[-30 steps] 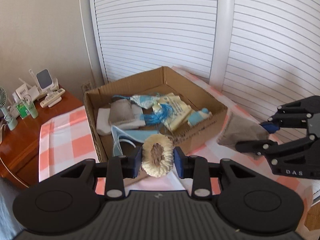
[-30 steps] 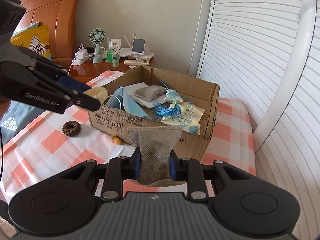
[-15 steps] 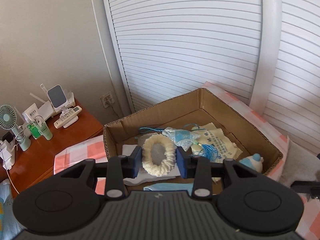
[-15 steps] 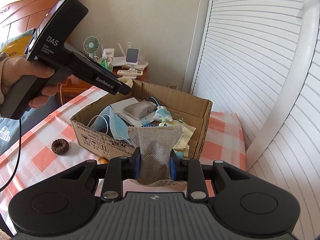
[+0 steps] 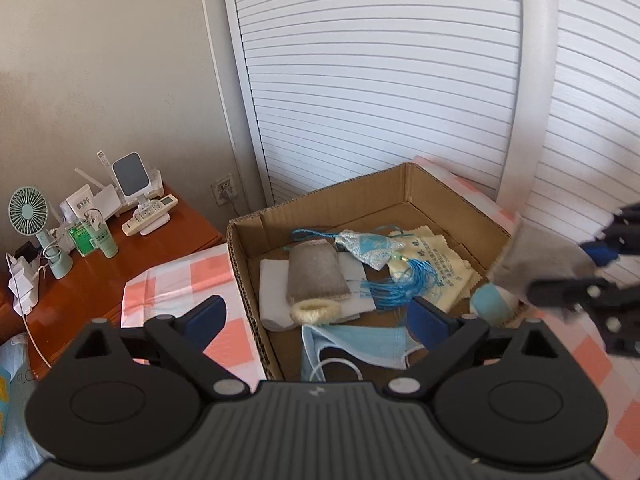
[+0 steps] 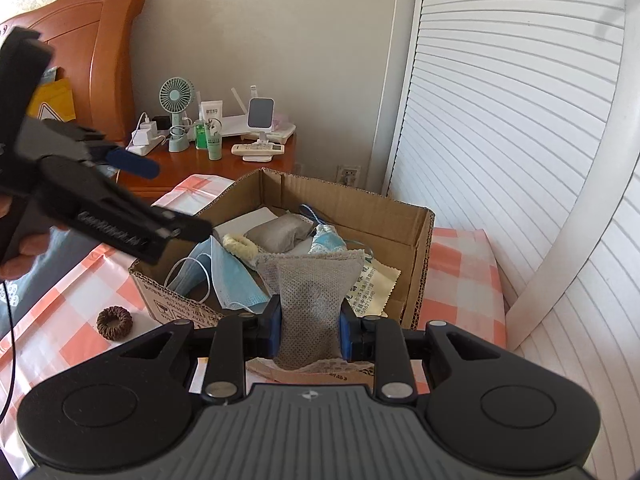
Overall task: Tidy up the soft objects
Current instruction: 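Open the left tool over the box while the right tool releases the grey pouch inside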
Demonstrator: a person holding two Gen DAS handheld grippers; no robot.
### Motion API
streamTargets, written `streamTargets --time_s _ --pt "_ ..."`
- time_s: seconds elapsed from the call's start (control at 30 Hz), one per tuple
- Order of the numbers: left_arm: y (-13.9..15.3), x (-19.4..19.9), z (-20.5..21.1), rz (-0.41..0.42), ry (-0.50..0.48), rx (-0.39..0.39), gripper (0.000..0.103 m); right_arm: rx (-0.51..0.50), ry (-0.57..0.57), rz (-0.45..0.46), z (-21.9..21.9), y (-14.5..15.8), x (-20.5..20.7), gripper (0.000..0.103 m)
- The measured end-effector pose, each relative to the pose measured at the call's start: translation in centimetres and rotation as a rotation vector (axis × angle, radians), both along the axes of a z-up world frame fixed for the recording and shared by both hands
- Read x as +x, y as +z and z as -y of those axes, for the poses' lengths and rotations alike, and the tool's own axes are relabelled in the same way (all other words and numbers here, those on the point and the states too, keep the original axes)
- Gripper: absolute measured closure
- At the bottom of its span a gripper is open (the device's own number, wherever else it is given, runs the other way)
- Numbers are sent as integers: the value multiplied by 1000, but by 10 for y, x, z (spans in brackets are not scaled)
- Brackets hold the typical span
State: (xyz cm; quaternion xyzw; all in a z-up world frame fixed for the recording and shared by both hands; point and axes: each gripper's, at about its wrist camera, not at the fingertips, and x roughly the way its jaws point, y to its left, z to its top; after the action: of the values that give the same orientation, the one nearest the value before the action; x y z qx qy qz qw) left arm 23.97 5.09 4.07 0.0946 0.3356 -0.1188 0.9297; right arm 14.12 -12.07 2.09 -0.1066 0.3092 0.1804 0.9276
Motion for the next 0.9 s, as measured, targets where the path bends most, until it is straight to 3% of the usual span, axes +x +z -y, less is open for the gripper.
streamTargets --time_s 0.27,0.5,0.53,0.63,0.67,0.9 --pt "15 -82 -13 8 -50 -10 2 4 -31 -21 -9 6 54 72" --pt "4 -130 -29 3 61 -99 2 3 -103 -32 -16 7 125 71" --pt "2 -134 -32 -1 83 -111 2 8 -122 -27 -16 7 134 67" --pt "-6 -142 -34 -13 125 -100 2 29 -171 -46 -13 3 153 26" --pt "-9 -142 -34 -18 132 -94 2 28 -180 -38 -12 2 154 16" --pt "-22 -141 -36 -43 166 -86 2 30 -177 -8 -7 6 125 8"
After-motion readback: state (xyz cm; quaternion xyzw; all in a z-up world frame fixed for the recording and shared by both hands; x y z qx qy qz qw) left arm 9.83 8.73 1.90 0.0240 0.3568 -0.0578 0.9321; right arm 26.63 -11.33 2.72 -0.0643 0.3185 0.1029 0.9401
